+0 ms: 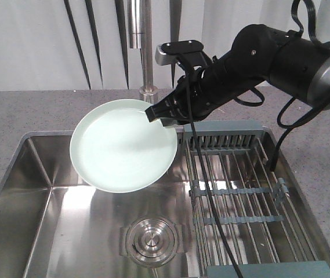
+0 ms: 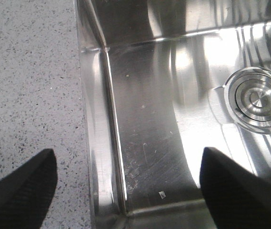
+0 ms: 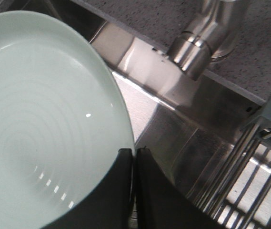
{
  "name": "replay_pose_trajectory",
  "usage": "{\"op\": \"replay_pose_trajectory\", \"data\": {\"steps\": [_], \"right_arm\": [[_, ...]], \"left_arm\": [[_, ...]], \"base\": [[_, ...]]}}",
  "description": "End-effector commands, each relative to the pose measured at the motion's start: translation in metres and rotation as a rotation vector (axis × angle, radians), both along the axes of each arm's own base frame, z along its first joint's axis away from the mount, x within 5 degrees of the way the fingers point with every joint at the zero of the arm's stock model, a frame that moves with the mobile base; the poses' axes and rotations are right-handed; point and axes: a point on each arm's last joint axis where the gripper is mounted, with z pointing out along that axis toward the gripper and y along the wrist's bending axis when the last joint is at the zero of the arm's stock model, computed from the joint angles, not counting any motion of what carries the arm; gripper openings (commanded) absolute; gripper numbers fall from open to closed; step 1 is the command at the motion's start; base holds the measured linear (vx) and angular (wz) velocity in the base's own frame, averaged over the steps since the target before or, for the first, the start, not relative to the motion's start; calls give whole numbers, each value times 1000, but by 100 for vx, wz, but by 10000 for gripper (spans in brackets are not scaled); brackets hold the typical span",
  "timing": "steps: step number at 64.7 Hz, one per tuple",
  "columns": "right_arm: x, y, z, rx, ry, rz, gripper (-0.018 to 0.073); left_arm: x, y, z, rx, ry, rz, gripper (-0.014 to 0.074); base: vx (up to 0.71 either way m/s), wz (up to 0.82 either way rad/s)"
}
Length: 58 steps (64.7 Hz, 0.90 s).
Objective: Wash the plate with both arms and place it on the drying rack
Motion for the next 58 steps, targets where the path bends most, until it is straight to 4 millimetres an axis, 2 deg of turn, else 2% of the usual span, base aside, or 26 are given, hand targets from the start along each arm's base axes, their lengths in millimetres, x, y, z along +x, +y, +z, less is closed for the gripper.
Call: {"op": "replay_pose_trajectory", "data": {"steps": [1, 10, 19, 24, 39, 58], "right_arm": [[2, -16, 37, 67, -112, -49, -1], [6, -38, 39, 53, -97, -95, -1], [0, -53, 44, 57, -108, -128, -1], [-5, -63, 40, 54, -106, -155, -1], [-35, -88, 24, 50, -84, -198, -1], [-73, -93, 6, 63, -37, -209, -1]], "left_arm": [[4, -2, 13, -19, -85, -10, 586], [4, -2, 13, -19, -85, -10, 586], [4, -2, 13, -19, -85, -10, 586], [4, -2, 13, -19, -85, -10, 586], [4, -2, 13, -19, -85, -10, 586], [4, -2, 13, -19, -85, -10, 586]], "base": [[0, 0], [0, 0], [0, 0], [0, 0], [0, 0], [0, 0]]}}
